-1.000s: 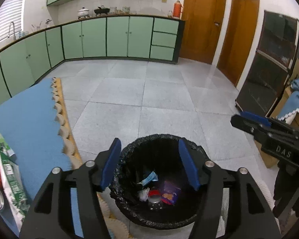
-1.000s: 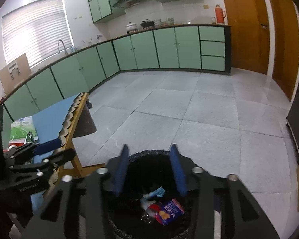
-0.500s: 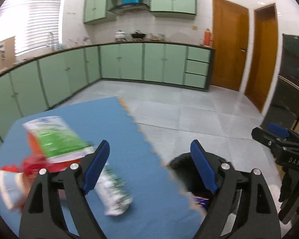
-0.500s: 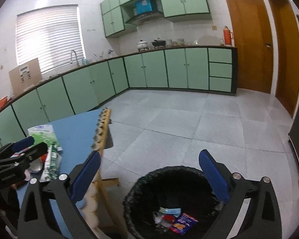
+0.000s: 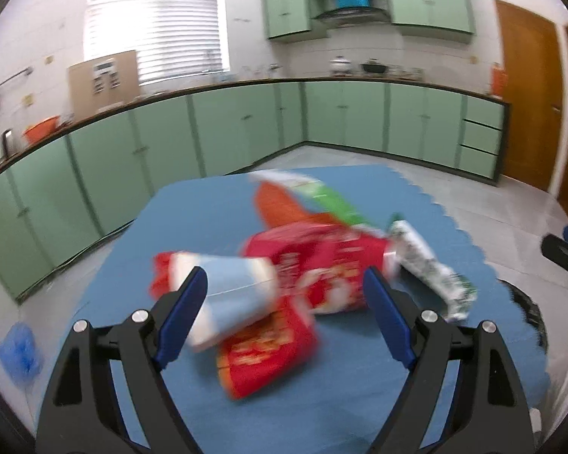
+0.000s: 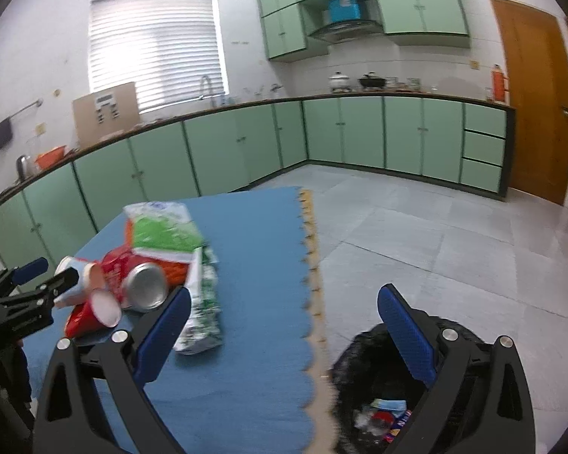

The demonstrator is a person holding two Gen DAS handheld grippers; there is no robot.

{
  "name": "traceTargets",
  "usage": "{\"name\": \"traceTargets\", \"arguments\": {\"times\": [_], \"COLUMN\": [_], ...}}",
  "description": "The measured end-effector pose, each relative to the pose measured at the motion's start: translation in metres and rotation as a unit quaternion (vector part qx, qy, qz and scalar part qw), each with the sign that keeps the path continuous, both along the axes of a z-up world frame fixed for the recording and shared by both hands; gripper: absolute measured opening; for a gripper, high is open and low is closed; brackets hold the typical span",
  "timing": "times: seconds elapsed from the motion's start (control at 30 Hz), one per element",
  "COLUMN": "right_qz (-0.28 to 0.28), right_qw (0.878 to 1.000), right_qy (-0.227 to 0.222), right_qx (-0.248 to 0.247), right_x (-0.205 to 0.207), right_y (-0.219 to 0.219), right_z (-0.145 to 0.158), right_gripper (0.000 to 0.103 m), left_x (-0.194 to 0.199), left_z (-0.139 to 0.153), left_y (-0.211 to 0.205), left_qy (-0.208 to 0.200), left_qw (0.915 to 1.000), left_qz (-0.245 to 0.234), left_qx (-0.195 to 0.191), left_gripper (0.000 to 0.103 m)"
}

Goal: Collect trash
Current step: 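Move both grippers back toward the remaining trash on the table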

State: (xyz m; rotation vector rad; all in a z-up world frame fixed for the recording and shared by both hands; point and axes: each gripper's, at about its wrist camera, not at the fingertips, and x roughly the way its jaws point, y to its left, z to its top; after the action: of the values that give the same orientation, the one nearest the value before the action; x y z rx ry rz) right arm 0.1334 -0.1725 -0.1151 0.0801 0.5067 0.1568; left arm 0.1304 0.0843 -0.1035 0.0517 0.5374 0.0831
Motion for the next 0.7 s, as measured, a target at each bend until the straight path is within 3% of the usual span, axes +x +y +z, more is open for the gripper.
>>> {"name": "traceTargets", "arguments": {"times": [0.27, 0.5, 0.7], "right_qz": [0.034, 0.041, 0.048], "right_qw": [0.999, 0.998, 0.997], "right_qy": [0.007, 0.015, 0.019], "right_qx": [-0.029, -0.047, -0.051], "right_x": [0.002, 0.009, 0.014], "right_y": [0.043, 0.054, 0.057], "right_z": [-0.006, -0.007, -0.008], "right_gripper": [0.097, 0.097, 0.097], "left_x": [0.000, 0.020, 0.037], "left_z": [-0.010, -0.014, -0.022], "left_y": [0.052, 0.055, 0.049], "left_qy": [0.013, 0.027, 0.035], "left_qw": [0.9985, 0.9975, 0.9975], "left_qz": [0.042, 0.035, 0.040], "left_qx": [-0.032, -0.055, -0.047], "left_gripper": [0.081, 0.087, 0.090]}}
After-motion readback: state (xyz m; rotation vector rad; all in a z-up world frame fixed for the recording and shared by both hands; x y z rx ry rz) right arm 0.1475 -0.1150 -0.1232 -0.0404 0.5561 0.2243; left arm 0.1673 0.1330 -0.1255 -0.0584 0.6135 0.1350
